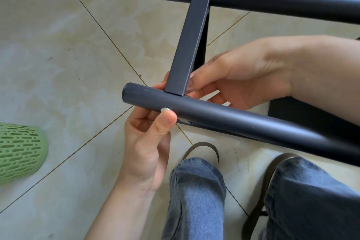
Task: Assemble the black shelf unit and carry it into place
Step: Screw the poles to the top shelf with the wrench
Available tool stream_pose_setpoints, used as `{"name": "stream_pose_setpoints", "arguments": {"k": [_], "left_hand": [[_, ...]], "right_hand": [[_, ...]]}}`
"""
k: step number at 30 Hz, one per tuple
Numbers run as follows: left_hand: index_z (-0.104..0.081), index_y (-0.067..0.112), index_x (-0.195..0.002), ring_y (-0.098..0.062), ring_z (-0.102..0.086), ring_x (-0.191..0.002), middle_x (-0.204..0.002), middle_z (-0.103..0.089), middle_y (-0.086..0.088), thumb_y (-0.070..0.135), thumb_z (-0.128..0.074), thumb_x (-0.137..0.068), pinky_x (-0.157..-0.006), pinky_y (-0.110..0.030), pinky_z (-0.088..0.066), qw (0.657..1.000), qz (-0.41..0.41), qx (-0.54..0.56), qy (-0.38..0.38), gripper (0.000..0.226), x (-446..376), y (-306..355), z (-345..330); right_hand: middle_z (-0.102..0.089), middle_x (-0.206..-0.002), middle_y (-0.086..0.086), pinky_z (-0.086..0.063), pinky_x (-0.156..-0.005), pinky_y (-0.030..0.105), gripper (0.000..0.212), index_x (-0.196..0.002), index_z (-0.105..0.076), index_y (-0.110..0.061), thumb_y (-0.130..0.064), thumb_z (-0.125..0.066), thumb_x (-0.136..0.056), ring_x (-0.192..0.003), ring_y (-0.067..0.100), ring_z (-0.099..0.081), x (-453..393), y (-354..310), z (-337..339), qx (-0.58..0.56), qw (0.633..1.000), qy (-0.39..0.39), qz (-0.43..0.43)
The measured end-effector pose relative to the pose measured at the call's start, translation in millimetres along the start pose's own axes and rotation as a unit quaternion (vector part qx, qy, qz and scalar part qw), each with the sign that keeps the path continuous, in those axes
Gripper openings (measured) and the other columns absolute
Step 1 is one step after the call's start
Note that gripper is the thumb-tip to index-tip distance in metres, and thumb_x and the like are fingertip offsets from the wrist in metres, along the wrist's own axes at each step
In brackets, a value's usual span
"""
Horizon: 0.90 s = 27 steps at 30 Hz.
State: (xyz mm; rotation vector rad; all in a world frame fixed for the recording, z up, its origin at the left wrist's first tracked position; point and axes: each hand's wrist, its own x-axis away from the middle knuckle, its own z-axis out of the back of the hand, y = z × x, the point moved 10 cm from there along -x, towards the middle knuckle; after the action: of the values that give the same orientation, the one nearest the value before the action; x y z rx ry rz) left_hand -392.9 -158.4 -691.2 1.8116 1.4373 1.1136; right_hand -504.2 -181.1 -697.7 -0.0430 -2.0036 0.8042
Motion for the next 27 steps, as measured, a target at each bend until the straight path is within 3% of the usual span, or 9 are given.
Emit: {"name": "stream_pose_setpoints", "arguments": {"k": [3, 7, 8, 10, 13, 15, 18, 22, 27], "left_hand": [[-0.072, 0.019, -0.112, -0.031, -0.065, -0.114, -0.115, -0.073, -0.009, 0.04, -0.089, -0.067, -0.101, -0.037, -0.048, 1.0, 0.0, 0.0, -0.001, 0.051, -0.1, 0.9, -1.3], [-0.066, 0.013, -0.117, -0.037, -0.064, -0.118, -0.121, -0.07, -0.017, 0.036, -0.087, -0.07, -0.101, -0.039, -0.048, 1.0, 0.0, 0.011, -0.011, 0.057, 0.4, 1.0, -3.6], [-0.066, 0.012, -0.117, -0.038, -0.063, -0.119, -0.121, -0.069, -0.018, 0.036, -0.088, -0.07, -0.102, -0.04, -0.048, 1.0, 0.001, 0.008, -0.009, 0.058, 0.3, 0.7, -3.1], [-0.067, 0.012, -0.117, -0.038, -0.062, -0.12, -0.121, -0.069, -0.018, 0.038, -0.089, -0.068, -0.103, -0.041, -0.047, 1.0, 0.002, 0.001, -0.005, 0.06, 0.1, -0.1, -1.5], [-0.074, 0.021, -0.11, -0.032, -0.064, -0.115, -0.116, -0.072, -0.01, 0.041, -0.091, -0.064, -0.103, -0.039, -0.047, 1.0, 0.004, -0.001, 0.004, 0.053, -0.4, -0.5, 1.1], [-0.073, 0.02, -0.111, -0.031, -0.064, -0.116, -0.117, -0.072, -0.01, 0.04, -0.09, -0.066, -0.103, -0.038, -0.047, 1.0, 0.001, 0.001, 0.0, 0.052, 0.1, 0.5, -0.2], [-0.065, 0.011, -0.119, -0.044, -0.059, -0.124, -0.126, -0.066, -0.022, 0.037, -0.089, -0.068, -0.108, -0.048, -0.045, 1.0, 0.004, 0.009, -0.004, 0.062, 0.3, -0.2, -1.3], [-0.065, 0.012, -0.118, -0.043, -0.059, -0.124, -0.125, -0.067, -0.022, 0.039, -0.089, -0.068, -0.108, -0.046, -0.045, 1.0, -0.001, -0.006, -0.006, 0.062, -0.7, -0.4, 0.1], [-0.072, 0.02, -0.111, -0.037, -0.062, -0.119, -0.117, -0.071, -0.011, 0.041, -0.09, -0.065, -0.104, -0.041, -0.046, 1.0, 0.0, 0.002, -0.008, 0.053, -0.8, -1.7, 0.4]], "right_hand": [[-0.069, -0.08, -0.004, -0.054, -0.077, 0.031, 0.035, -0.121, -0.07, -0.018, -0.031, -0.062, -0.091, -0.075, 0.013, -0.063, -1.0, 0.5, 1.8, 0.016, 1.0, 0.017, 0.0], [-0.065, -0.077, -0.003, -0.047, -0.075, 0.028, 0.026, -0.076, -0.075, -0.02, -0.039, -0.064, -0.089, -0.074, 0.014, -0.056, -0.6, 0.9, 8.4, 0.031, 0.998, 0.043, -0.015], [-0.065, -0.079, -0.003, -0.047, -0.076, 0.028, 0.025, -0.075, -0.074, -0.021, -0.039, -0.064, -0.089, -0.076, 0.015, -0.055, 0.2, -0.1, 9.0, 0.03, 0.998, 0.045, -0.012], [-0.067, -0.083, -0.003, -0.05, -0.08, 0.031, 0.019, -0.093, -0.076, -0.02, -0.034, -0.064, -0.089, -0.081, 0.016, -0.058, 0.9, -2.3, 6.5, 0.021, 0.999, 0.031, -0.003], [-0.07, -0.095, 0.0, -0.055, -0.085, 0.036, 0.032, -0.119, -0.07, -0.016, -0.027, -0.064, -0.09, -0.086, 0.017, -0.064, 0.3, -2.4, 2.0, 0.015, 1.0, 0.01, 0.011], [-0.07, -0.094, 0.0, -0.053, -0.088, 0.036, 0.031, -0.117, -0.071, -0.015, -0.029, -0.063, -0.091, -0.085, 0.016, -0.063, -1.5, -2.3, 4.2, 0.028, 0.999, 0.026, 0.017], [-0.068, -0.084, -0.002, -0.05, -0.078, 0.03, 0.024, -0.094, -0.077, -0.018, -0.037, -0.063, -0.09, -0.078, 0.015, -0.06, -1.5, -1.6, 7.1, 0.04, 0.998, 0.044, 0.002], [-0.067, -0.087, -0.003, -0.055, -0.078, 0.032, 0.04, -0.126, -0.066, -0.015, -0.03, -0.062, -0.089, -0.079, 0.015, -0.062, -0.1, -2.7, 1.4, 0.016, 1.0, 0.002, 0.004], [-0.069, -0.09, -0.001, -0.056, -0.081, 0.035, 0.032, -0.121, -0.069, -0.016, -0.028, -0.061, -0.092, -0.08, 0.015, -0.065, -2.2, -2.2, 0.4, 0.019, 1.0, 0.008, 0.016]]}}
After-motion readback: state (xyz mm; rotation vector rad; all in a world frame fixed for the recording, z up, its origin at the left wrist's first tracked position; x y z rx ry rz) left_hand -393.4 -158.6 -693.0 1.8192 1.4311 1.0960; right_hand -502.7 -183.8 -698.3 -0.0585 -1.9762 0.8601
